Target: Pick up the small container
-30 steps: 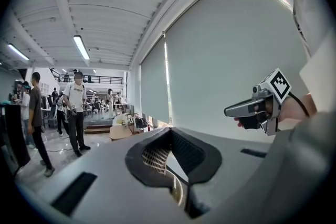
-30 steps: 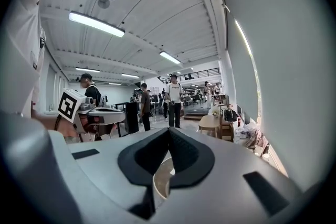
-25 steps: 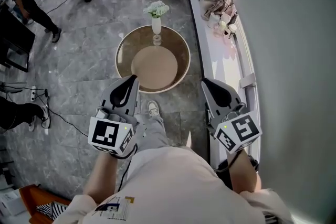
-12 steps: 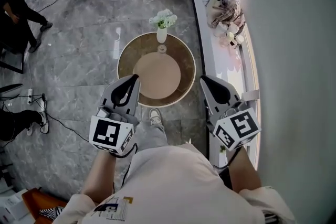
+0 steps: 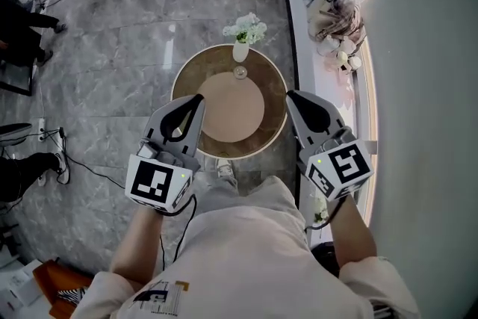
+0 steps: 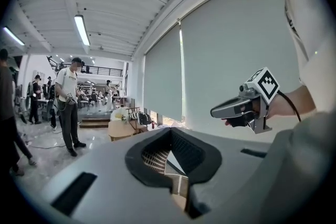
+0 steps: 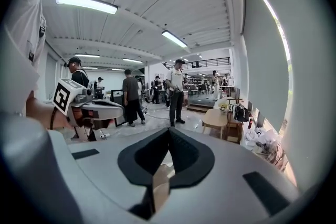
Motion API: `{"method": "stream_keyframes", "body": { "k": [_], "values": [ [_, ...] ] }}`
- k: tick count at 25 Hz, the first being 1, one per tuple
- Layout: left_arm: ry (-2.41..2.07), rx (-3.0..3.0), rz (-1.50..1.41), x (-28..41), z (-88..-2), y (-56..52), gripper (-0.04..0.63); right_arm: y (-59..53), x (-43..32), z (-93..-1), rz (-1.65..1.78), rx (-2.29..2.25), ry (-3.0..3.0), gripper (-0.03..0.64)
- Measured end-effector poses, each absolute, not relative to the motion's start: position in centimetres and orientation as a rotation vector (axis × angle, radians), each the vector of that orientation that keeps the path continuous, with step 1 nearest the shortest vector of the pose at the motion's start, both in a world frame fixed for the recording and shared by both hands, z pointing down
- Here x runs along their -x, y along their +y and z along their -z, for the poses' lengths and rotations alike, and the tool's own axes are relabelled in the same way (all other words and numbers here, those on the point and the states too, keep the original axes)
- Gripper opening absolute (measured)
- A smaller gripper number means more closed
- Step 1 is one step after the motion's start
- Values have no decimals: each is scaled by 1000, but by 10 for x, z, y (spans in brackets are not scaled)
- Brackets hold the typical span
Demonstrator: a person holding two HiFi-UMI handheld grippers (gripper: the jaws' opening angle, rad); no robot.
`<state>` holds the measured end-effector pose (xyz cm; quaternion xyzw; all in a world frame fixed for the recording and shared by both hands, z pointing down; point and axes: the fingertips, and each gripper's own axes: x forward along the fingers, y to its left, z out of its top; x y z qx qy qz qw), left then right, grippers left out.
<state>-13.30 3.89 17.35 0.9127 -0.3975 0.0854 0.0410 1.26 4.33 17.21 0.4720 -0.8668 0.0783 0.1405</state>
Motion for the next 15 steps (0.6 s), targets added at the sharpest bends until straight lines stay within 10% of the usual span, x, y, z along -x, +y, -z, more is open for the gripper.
{"method": "stream_keyframes", "body": {
  "k": [15],
  "values": [
    [-1328, -2719, -347, 105, -244, -30, 6, -42, -45, -243, -330, -1245, -2533, 5]
  ]
}}
